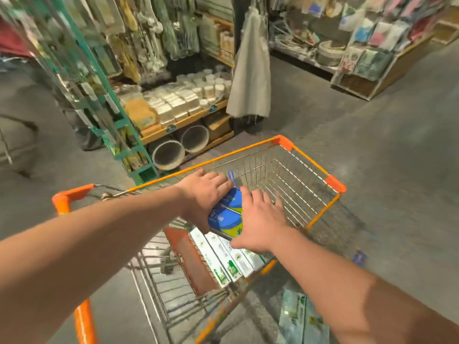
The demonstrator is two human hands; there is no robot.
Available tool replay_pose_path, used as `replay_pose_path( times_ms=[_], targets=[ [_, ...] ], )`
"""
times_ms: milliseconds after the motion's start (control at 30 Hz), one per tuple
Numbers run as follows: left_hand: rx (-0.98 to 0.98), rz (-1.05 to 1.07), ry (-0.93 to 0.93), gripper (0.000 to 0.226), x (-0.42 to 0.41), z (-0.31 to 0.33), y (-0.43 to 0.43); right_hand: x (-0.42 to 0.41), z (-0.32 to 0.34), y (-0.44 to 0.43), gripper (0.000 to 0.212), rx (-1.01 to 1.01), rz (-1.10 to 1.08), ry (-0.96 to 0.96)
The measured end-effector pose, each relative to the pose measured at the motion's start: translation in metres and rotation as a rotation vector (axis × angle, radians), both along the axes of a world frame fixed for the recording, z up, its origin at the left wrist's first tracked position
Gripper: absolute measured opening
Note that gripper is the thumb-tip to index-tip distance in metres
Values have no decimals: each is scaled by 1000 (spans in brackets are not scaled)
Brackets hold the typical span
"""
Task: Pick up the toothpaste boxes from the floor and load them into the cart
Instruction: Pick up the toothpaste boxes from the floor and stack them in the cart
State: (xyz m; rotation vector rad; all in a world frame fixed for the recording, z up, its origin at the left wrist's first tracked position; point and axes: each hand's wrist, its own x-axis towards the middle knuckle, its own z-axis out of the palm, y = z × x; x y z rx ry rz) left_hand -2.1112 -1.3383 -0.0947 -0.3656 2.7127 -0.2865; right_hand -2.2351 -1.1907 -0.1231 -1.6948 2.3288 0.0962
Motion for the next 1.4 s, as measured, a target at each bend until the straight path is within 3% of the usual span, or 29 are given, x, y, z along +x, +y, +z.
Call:
replay_pose_path(
  times_ms=[200, 400, 567, 633, 733, 767, 867, 1000, 1200, 1333, 1400],
  targets=[
    [113, -132, -55, 135, 4, -86, -57, 33, -67, -43, 142, 168, -179, -63],
    [196, -169, -156, 129, 0, -189, -90, 48, -156, -83, 134, 346, -312, -111],
    [201, -237, -208, 124, 1, -266, -93, 64, -242, -98, 61, 411, -531, -128],
    [224, -261, -235, 124, 1, -287, -87, 70, -273, -93, 44, 286, -592, -33],
    [253, -258, -247, 121, 2, -310, -77, 79, -310, -78, 27, 306, -626, -135],
    [256, -253, -242, 121, 2, -317, -75, 82, -323, -73, 30, 338, -664, -143],
    [257, -254, -236, 122, 2, -334, -71, 89, -331, -66, 65, 327, -674, -224],
    [251, -249, -242, 119, 3, -346, -67, 93, -325, -65, 95, 335, -664, -155],
    [239, -248, -286, 121, 8, -357, -64, 98, -337, -61, 130, 370, -616, -205],
    [334, -195, -264, 140, 15, -357, -72, 96, -333, -60, 138, 411, -623, -287],
    [422, -120, -239, 136, 21, -355, -77, 94, -329, -60, 140, 417, -654, -387]
  ],
)
